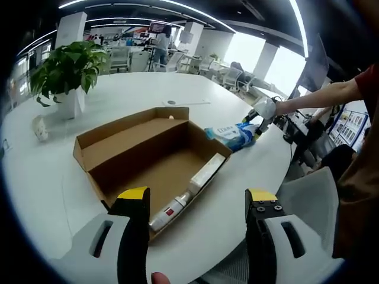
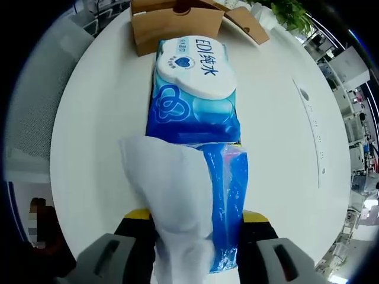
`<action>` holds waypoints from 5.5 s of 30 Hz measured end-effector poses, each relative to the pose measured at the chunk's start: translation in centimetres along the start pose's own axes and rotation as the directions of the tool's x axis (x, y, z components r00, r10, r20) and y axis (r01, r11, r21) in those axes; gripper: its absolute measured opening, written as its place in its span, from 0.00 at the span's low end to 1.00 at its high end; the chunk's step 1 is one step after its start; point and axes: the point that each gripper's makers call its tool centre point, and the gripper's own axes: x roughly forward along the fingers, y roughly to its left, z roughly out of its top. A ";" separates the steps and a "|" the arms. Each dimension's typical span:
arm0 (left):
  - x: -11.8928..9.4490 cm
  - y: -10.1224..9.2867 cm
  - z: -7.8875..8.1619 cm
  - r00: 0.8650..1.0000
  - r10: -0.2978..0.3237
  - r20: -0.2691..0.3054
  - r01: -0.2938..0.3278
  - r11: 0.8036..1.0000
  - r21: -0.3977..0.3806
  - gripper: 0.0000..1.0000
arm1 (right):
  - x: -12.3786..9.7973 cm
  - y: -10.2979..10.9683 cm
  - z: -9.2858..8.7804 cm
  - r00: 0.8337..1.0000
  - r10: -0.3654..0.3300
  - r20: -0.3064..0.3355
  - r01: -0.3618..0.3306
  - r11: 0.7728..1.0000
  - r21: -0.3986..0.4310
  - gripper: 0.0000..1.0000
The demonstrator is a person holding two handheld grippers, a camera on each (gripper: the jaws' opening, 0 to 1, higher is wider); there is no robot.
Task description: Operate the shoe box by opening the lid, removing the specified soft item, and placing it in the target area until the item is outside and the box remains undamaged.
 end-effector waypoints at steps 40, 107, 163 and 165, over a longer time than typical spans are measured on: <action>0.1 -1.4 0.8 0.996 -0.060 0.058 0.060 0.998 0.013 0.65 | -7.9 0.3 7.8 0.952 -0.112 0.285 0.055 0.978 0.202 0.45; -2.3 1.6 -0.8 0.995 -0.019 0.099 0.022 0.999 -0.037 0.66 | -8.0 2.9 29.7 0.867 0.077 0.491 -0.090 0.996 0.002 0.48; -2.2 2.9 -2.0 0.990 -0.020 0.138 0.035 0.993 -0.111 0.65 | -0.6 7.3 32.4 0.925 0.315 0.213 -0.247 0.924 -0.293 0.45; -2.1 2.9 -2.0 0.990 -0.022 0.138 0.037 0.993 -0.110 0.65 | -0.3 8.1 32.2 0.919 0.345 0.188 -0.279 0.910 -0.305 0.43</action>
